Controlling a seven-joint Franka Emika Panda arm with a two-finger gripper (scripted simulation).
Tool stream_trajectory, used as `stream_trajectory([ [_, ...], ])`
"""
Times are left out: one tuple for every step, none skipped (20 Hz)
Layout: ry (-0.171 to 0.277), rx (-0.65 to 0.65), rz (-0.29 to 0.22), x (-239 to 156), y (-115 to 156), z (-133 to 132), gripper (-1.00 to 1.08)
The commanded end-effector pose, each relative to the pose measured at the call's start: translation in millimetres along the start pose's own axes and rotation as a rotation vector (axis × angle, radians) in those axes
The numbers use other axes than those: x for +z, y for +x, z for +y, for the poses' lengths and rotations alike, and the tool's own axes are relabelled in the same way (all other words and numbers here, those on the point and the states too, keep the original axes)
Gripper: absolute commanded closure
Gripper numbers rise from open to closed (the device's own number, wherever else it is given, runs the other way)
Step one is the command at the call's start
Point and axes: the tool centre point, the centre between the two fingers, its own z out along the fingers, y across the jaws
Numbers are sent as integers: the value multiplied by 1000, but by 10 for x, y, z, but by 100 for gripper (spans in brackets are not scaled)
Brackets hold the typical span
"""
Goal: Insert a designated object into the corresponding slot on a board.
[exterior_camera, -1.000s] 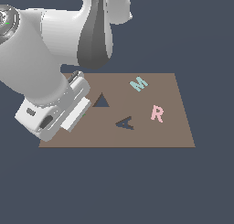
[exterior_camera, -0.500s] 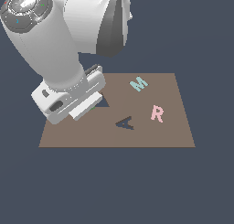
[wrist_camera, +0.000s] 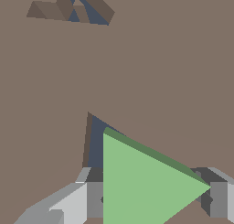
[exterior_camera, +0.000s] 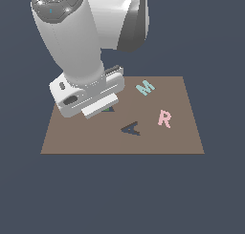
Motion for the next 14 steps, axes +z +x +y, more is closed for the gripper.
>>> stream_trajectory([
  [0, 40, 0, -5, 13, -65, 108],
  [0, 52, 0, -6, 19, -87, 108],
  [0, 64, 0, -7, 25, -107, 108],
  [0, 74, 0, -8, 30, -124, 108],
  [0, 83, 0, -9, 35, -140, 108],
  [0, 91, 0, -10, 40, -154, 108],
  [0, 97, 0, -10, 44, -165, 108],
  [0, 103, 0, -11, 48, -175, 108],
  [0, 107, 0, -11, 51, -182, 108],
  [0, 110, 0, -11, 53, -188, 108],
  [0, 113, 0, -11, 55, -191, 108],
  [0, 114, 0, -11, 57, -193, 108],
  [0, 114, 0, -11, 57, -192, 108],
  [0, 112, 0, -11, 58, -190, 108],
])
